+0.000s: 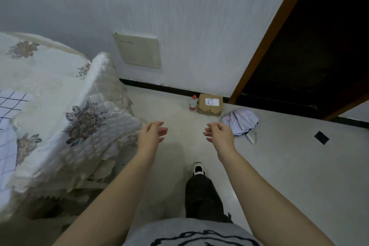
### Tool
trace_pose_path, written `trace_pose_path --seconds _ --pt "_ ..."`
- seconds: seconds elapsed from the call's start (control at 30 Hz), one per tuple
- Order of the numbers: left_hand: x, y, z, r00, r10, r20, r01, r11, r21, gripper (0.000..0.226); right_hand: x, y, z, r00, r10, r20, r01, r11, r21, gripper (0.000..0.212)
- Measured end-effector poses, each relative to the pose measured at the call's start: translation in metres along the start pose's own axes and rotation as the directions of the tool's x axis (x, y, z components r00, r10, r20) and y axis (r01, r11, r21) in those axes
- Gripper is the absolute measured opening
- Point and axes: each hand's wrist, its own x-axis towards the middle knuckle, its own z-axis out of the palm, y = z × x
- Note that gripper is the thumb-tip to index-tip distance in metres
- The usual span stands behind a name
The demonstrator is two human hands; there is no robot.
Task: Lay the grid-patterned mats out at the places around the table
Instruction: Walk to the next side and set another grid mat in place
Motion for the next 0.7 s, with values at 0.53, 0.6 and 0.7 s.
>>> trace_pose_path --seconds 0.53,0.6,0.7 --pt "0.144 0.119 0.065 0.931 0.040 -0.362 -0.109 0.979 -0.174 0.027 0.220 -0.136 0.080 0.942 -0.026 0.335 0.077 0.987 -0.139 0.020" --pt "0.150 0.130 0.055 0.909 0.040 -0.416 -0.135 0.970 -0.200 0.026 0.223 -0.147 0.101 0.921 -0.051 0.386 0.130 0.974 -0.183 0.021" --pt "0.155 0.147 0.036 0.870 0.064 -0.488 -0.195 0.955 -0.222 0.022 0.222 -0.162 0.138 0.876 -0.082 0.476 0.188 0.965 -0.181 0.020"
